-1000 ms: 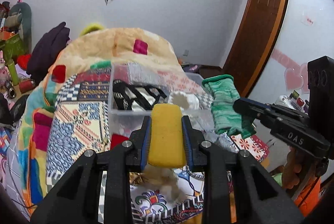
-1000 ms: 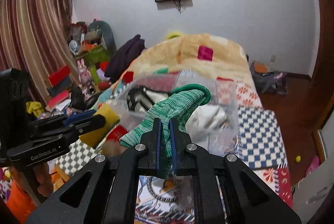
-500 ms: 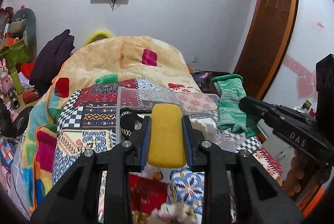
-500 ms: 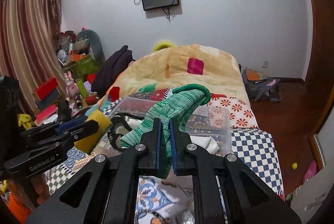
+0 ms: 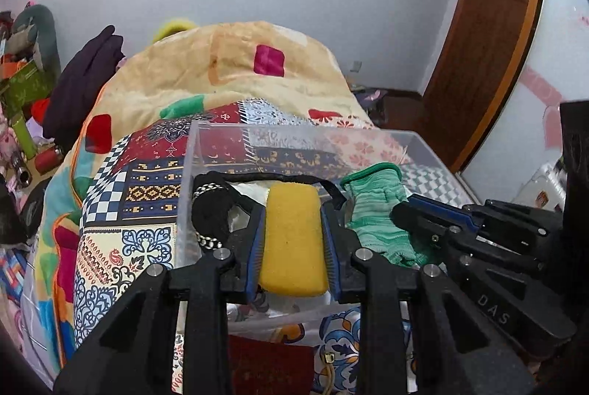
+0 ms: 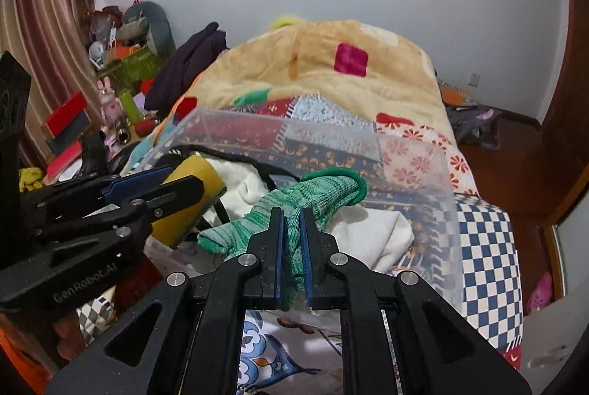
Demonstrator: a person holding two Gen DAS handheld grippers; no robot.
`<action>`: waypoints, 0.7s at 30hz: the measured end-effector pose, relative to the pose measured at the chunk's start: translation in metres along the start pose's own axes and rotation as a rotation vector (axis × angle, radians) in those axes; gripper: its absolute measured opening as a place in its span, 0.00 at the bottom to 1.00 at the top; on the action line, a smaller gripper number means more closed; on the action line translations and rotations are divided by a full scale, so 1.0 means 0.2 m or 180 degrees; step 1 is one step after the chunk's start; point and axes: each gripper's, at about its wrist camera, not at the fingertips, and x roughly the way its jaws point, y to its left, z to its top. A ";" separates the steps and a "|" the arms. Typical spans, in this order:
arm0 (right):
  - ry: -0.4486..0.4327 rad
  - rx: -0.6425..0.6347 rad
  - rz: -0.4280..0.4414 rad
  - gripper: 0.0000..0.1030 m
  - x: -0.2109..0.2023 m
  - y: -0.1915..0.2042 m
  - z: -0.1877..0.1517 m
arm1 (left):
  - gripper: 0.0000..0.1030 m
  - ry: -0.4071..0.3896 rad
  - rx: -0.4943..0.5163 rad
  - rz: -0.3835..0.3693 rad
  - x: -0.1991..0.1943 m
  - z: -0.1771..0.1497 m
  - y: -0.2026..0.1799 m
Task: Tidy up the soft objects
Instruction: 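Lower the glove and sponge into the clear box and open both tools, then grasp the bagged silver scrubber with the right tool while the left tool grasps the red velvet pouch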
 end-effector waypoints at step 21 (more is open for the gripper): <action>-0.0468 0.0144 0.0023 0.80 -0.41 -0.05 -0.05 | 0.83 -0.0475 -0.0016 0.0090 -0.45 -0.05 0.02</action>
